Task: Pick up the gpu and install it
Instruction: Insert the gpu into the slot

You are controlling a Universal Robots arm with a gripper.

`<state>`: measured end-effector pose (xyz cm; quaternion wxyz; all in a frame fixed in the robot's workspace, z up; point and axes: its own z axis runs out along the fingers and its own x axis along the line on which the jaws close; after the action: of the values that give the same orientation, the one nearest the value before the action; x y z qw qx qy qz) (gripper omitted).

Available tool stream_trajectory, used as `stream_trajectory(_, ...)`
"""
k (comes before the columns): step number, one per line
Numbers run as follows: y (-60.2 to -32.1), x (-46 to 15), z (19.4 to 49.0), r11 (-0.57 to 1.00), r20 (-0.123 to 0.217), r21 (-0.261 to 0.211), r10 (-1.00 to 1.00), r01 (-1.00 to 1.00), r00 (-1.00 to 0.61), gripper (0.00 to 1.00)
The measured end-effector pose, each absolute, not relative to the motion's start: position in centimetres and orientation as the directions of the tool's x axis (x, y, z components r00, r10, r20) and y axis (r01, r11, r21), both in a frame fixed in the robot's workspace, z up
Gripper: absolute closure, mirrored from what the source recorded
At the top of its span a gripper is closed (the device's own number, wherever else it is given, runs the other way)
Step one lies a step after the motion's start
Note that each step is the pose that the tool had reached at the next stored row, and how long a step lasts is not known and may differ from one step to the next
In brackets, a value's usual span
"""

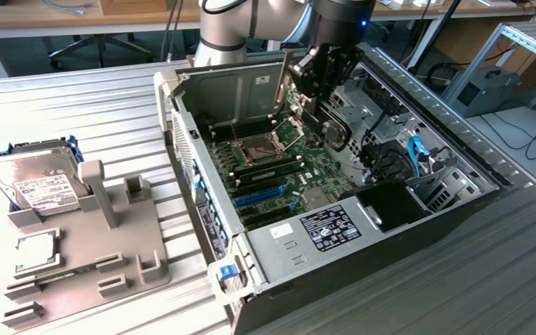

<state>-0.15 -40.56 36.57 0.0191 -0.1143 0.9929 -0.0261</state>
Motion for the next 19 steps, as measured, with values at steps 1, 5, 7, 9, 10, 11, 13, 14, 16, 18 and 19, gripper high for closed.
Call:
stream_trajectory(1, -40.56, -0.13, 36.56, 0.971, -0.032, -0.056, -0.234, -0.232, -0.972, 0.74)
stream_trajectory(5, -40.56, -0.05, 36.55, 0.964, -0.032, -0.056, -0.262, -0.26, -0.965, 0.74)
stream_trajectory(7, -40.56, -0.01, 36.54, 0.959, -0.032, -0.056, -0.279, -0.277, -0.96, 0.74)
stream_trajectory(9, -40.56, 0.01, 36.54, 0.956, -0.032, -0.056, -0.289, -0.287, -0.957, 0.74)
stream_trajectory(10, -40.56, 0.01, 36.53, 0.955, -0.032, -0.056, -0.294, -0.292, -0.955, 0.74)
stream_trajectory(11, -40.56, 0.01, 36.53, 0.953, -0.032, -0.056, -0.298, -0.296, -0.954, 0.74)
stream_trajectory(13, -40.56, 0.02, 36.52, 0.951, -0.032, -0.056, -0.307, -0.305, -0.951, 0.74)
stream_trajectory(14, -40.56, 0.02, 36.52, 0.949, -0.032, -0.056, -0.311, -0.309, -0.95, 0.74)
stream_trajectory(16, -40.56, 0.02, 36.51, 0.947, -0.032, -0.056, -0.318, -0.316, -0.948, 0.74)
stream_trajectory(18, -40.56, 0.02, 36.51, 0.945, -0.032, -0.056, -0.325, -0.323, -0.945, 0.74)
stream_trajectory(19, -40.56, 0.02, 36.51, 0.944, -0.032, -0.056, -0.328, -0.326, -0.944, 0.74)
